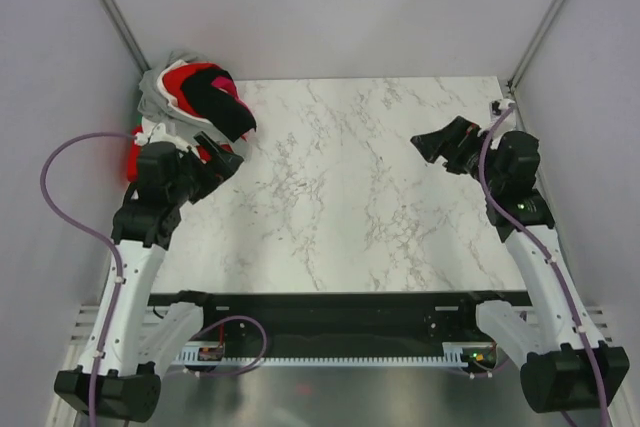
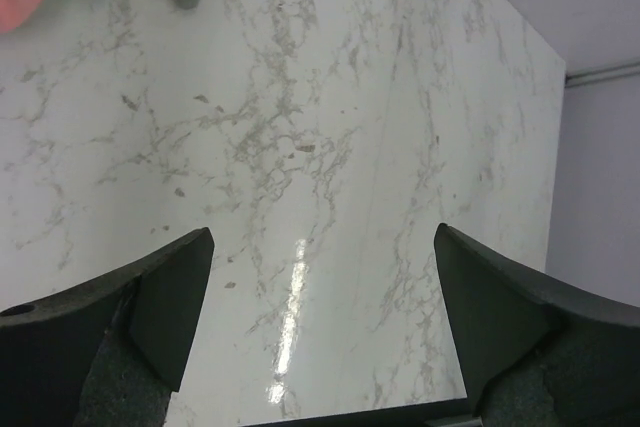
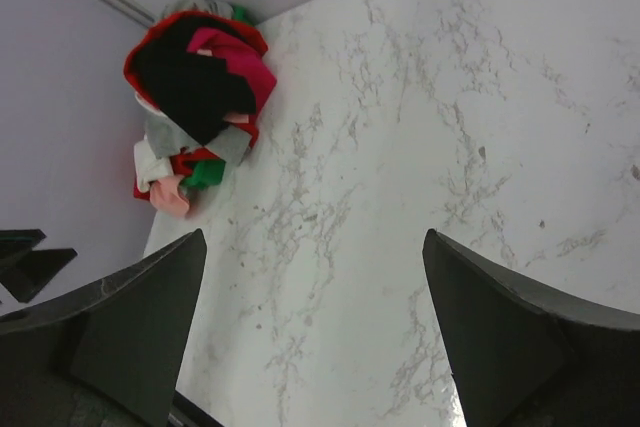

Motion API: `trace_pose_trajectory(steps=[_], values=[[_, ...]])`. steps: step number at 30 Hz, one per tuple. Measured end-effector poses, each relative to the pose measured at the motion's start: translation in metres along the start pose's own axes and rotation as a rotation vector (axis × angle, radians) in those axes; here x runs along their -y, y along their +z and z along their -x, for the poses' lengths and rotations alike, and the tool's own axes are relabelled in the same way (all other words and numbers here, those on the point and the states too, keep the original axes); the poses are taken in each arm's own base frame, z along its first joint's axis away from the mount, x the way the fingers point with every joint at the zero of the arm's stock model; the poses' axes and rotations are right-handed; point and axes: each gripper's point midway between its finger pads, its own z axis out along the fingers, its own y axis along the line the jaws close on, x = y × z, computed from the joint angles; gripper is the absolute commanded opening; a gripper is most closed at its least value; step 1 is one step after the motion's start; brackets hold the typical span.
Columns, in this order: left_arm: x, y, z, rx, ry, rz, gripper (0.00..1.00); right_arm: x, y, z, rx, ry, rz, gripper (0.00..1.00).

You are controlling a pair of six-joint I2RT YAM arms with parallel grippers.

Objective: Fold and stack the t-shirts
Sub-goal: Grab the tshirt from the pile

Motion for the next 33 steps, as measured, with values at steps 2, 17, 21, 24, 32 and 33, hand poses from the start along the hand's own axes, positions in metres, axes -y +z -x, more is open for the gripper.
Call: trace_pose_trajectory(steps=[2,17,21,24,32,33], values=[[-0.013,0.004,0.0,-0.008,-0.027,0.084,1.0,-0.009,-0.011,0.017,0.072,0.015,-0.005,0.98],[-0.09,0.027,0.019,0.012,-0.159,0.255,1.0,0.037,0.006,-0.043,-0.108,0.134,-0.106,0.98],[-0.097,0.044,0.067,0.096,-0.147,0.361,0.97,0.035,0.004,-0.043,-0.112,0.104,-0.091,0.98],[-0.118,0.072,0.084,0.081,-0.144,0.473,0.95,0.035,0.004,-0.048,-0.132,0.092,-0.078,0.98],[-0.178,0.131,0.116,0.033,-0.08,0.715,0.87,0.053,0.011,-0.073,-0.218,0.079,-0.095,0.94],[-0.182,0.132,0.118,0.032,-0.081,0.727,0.84,0.056,0.013,-0.076,-0.229,0.079,-0.101,0.94]])
